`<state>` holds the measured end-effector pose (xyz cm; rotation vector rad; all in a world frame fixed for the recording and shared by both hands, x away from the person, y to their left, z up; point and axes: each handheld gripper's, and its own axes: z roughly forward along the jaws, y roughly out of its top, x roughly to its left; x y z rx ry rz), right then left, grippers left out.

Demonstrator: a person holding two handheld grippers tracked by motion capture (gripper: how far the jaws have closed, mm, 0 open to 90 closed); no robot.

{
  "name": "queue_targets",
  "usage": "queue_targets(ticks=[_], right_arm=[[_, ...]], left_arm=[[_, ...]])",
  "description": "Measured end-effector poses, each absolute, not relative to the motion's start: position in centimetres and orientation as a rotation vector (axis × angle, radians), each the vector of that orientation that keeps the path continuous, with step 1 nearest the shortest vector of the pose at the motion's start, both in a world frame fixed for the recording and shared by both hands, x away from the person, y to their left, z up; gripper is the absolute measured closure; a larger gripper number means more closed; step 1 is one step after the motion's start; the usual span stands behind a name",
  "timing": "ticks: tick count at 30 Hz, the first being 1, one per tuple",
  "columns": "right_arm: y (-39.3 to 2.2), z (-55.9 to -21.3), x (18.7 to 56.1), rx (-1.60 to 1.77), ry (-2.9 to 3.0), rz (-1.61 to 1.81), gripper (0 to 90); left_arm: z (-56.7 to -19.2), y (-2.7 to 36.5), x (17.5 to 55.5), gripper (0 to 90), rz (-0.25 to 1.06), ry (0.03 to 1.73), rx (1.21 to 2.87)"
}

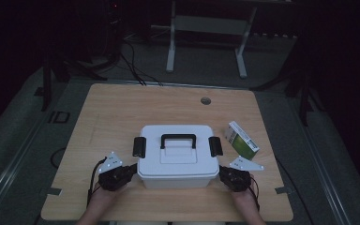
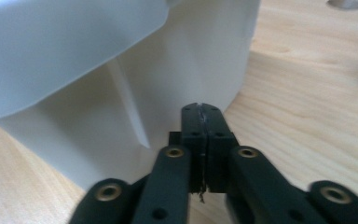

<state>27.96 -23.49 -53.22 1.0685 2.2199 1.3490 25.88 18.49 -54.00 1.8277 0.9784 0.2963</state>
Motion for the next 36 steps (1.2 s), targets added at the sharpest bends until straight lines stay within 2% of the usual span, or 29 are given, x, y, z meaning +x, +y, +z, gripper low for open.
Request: queue_targets(ticks=[1, 2, 3, 4, 6, 7, 9, 10, 11, 12, 13, 17, 19, 21, 31, 36], right_arm=[[-23.7, -53.1, 27.9, 1.067, 2.208, 1.350, 81.7], [-23.7, -53.1, 27.9, 1.067, 2.208, 1.350, 81.7], [-23.9, -53.0, 27.9, 1.081, 2.201, 1.366, 76.3], [-24.3, -52.9, 28.0, 1.114, 2.201, 1.340, 64.4], [-24.7, -52.9, 27.8, 1.111, 2.174, 1.335, 50.8], [-24.8, -53.0, 27.8, 1.109, 2.182, 1.327, 40.2], [-25.1, -53.2, 27.9, 1.123, 2.184, 1.325, 33.1], [-25.4, -53.2, 27.9, 1.131, 2.182, 1.338, 28.3], [-25.6, -53.3, 28.0, 1.139, 2.191, 1.371, 23.5], [-25.9, -53.3, 28.2, 1.148, 2.184, 1.389, 19.4], [-26.0, -53.3, 28.2, 1.148, 2.172, 1.396, 18.5], [-26.8, -53.2, 28.3, 1.067, 2.186, 1.415, 15.7], [-27.2, -53.3, 28.2, 1.066, 2.163, 1.437, 20.0], [-27.3, -53.3, 28.1, 1.062, 2.164, 1.435, 20.2], [-27.8, -53.3, 27.7, 1.034, 2.154, 1.299, 20.6], [-28.3, -53.4, 27.5, 1.044, 2.164, 1.306, 17.9]], left_arm=[[-54.0, 18.6, 25.9, 84.1, 0.305, 0.985, 1.832], [-54.0, 18.6, 25.9, 84.1, 0.305, 0.985, 1.832], [-54.0, 18.6, 25.9, 84.1, 0.305, 0.985, 1.832], [-54.2, 19.0, 26.0, 80.5, 0.302, 1.008, 1.847], [-54.3, 19.3, 26.1, 78.2, 0.287, 1.024, 1.856], [-54.3, 19.4, 26.1, 76.5, 0.286, 1.028, 1.860], [-54.3, 19.6, 26.1, 69.2, 0.296, 1.051, 1.874], [-54.3, 19.8, 26.2, 61.6, 0.287, 1.052, 1.883], [-54.3, 20.0, 26.2, 61.1, 0.281, 1.055, 1.885], [-54.3, 20.0, 26.2, 56.8, 0.281, 1.055, 1.885], [-54.2, 20.3, 26.4, 51.5, 0.258, 1.068, 1.900], [-54.3, 20.8, 26.6, 43.9, 0.205, 1.052, 1.947], [-54.3, 20.9, 26.7, 42.2, 0.189, 1.049, 1.968], [-54.3, 21.0, 26.7, 39.0, 0.178, 1.046, 1.978], [-53.5, 21.8, 27.2, 34.6, 0.118, 1.037, 2.090], [-53.3, 22.3, 27.2, 32.7, 0.104, 1.046, 2.161]])
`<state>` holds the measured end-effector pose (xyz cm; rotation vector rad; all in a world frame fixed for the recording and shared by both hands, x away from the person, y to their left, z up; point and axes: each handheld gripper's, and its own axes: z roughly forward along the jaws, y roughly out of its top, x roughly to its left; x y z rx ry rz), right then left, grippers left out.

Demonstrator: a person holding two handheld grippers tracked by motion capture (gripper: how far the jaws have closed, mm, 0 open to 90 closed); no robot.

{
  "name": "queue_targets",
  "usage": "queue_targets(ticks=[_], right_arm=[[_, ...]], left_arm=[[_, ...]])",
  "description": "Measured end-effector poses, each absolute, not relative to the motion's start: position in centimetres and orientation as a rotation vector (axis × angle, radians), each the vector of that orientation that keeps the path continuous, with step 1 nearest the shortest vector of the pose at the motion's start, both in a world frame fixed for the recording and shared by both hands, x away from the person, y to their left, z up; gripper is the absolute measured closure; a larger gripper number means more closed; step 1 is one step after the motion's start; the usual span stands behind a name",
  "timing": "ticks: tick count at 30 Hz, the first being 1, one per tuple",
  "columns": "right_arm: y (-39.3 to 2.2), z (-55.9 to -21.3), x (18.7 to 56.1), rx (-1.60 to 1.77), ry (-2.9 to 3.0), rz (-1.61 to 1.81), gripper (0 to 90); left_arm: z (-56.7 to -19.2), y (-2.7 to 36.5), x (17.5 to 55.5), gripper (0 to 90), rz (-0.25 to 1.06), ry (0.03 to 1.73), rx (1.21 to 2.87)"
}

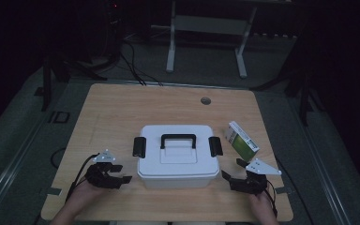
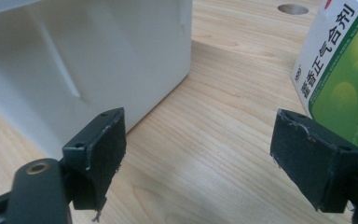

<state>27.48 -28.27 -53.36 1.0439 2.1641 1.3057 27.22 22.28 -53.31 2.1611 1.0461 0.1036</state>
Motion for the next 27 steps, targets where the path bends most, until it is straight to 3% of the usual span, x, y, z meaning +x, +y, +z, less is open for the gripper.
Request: queue_targets(ticks=[3, 27], right_arm=[[-28.5, -53.4, 27.4, 1.016, 2.169, 1.298, 13.9], [-29.5, -53.7, 26.4, 1.041, 2.172, 1.317, 14.3]], left_arm=[[-53.3, 22.6, 27.2, 32.8, 0.083, 1.053, 2.181], [-51.3, 23.5, 27.1, 29.2, -0.024, 1.022, 2.583]])
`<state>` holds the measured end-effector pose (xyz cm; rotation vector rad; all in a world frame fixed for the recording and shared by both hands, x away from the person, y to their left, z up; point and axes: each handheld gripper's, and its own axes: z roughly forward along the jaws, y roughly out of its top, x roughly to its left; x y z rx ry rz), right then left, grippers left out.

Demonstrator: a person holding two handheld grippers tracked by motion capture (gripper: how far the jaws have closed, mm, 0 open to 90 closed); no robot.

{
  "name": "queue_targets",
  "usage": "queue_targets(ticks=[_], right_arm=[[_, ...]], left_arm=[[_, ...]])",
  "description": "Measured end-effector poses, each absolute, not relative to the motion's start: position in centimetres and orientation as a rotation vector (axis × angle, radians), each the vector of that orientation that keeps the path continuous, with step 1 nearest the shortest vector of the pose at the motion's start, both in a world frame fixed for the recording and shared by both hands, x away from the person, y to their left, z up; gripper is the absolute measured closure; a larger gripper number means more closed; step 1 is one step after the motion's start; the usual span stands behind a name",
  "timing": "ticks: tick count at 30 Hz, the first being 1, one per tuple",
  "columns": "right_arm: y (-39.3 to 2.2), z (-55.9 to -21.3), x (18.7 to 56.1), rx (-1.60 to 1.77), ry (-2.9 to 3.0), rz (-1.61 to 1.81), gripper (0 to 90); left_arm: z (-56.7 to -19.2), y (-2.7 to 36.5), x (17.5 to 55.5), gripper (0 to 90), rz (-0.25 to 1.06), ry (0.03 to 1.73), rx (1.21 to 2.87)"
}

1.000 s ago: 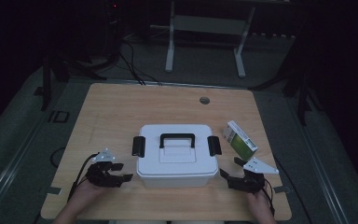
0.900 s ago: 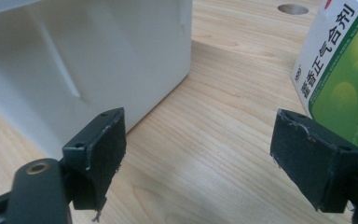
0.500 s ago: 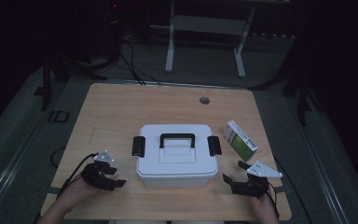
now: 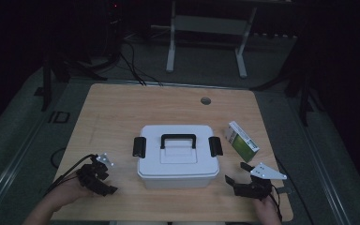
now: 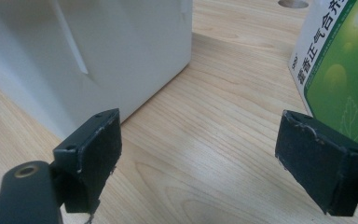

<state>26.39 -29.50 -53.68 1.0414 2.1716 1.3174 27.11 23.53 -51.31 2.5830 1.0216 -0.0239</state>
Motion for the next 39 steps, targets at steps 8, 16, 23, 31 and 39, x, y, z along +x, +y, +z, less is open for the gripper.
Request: queue_targets(ticks=[8, 16, 23, 31, 39], right_arm=[[-29.4, -54.0, 26.3, 1.042, 2.187, 1.307, 14.0], [-29.4, -54.1, 26.2, 1.042, 2.191, 1.311, 13.9], [-29.4, -54.2, 26.2, 1.043, 2.194, 1.311, 13.9], [-29.3, -54.2, 26.2, 1.045, 2.195, 1.302, 13.9], [-29.3, -54.4, 26.2, 1.045, 2.200, 1.305, 13.9]], left_arm=[[-49.8, 24.3, 27.5, 29.1, -0.024, 1.028, 2.664], [-47.6, 24.5, 28.2, 29.2, 0.004, 1.015, 2.681], [-45.2, 23.7, 28.8, 29.2, 0.023, 0.951, 2.719], [-41.7, 22.1, 29.5, 29.2, 0.066, 0.879, 2.751], [-38.8, 20.3, 30.3, 29.2, 0.117, 0.803, 2.809]])
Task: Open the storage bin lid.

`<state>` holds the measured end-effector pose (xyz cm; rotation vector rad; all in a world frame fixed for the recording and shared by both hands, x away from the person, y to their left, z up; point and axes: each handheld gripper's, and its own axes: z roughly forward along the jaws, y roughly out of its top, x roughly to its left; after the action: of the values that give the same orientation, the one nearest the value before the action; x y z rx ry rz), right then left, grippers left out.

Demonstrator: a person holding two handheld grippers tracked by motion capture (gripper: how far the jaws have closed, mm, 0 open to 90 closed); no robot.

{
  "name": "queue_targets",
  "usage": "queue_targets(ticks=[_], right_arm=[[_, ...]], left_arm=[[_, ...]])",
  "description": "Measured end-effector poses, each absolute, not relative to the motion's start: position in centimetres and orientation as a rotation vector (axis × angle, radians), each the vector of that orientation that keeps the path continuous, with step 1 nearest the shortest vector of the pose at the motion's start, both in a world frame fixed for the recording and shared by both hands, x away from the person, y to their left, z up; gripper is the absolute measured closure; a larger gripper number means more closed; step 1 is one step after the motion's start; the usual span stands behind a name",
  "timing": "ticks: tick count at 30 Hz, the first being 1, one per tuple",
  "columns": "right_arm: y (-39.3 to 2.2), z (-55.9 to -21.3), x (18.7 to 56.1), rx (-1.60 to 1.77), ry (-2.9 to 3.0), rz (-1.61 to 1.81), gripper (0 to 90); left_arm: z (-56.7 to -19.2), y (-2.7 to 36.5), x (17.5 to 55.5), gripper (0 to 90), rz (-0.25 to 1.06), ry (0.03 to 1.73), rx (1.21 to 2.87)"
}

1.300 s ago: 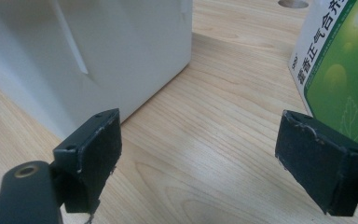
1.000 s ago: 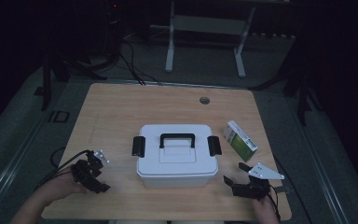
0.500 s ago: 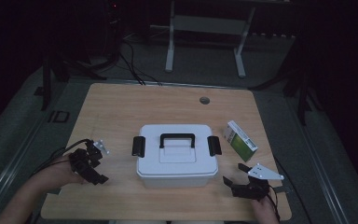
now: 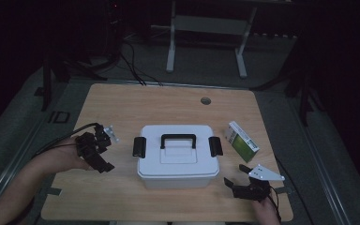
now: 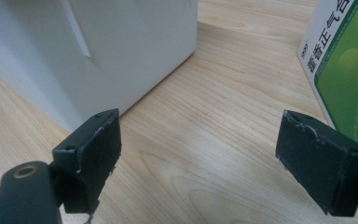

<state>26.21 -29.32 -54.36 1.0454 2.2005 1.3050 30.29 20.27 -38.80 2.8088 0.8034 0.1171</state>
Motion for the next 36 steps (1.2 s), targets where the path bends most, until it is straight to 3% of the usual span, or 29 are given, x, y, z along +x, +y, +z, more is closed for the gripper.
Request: queue_targets(ticks=[20, 36], right_arm=[[-29.2, -54.5, 26.2, 1.045, 2.216, 1.305, 13.9], [-29.4, -54.5, 26.2, 1.031, 2.225, 1.315, 13.9]], left_arm=[[-35.2, 15.9, 33.4, 29.2, 0.095, 0.675, 2.836], [-34.7, 9.9, 34.6, 29.2, 0.098, 0.496, 2.917]])
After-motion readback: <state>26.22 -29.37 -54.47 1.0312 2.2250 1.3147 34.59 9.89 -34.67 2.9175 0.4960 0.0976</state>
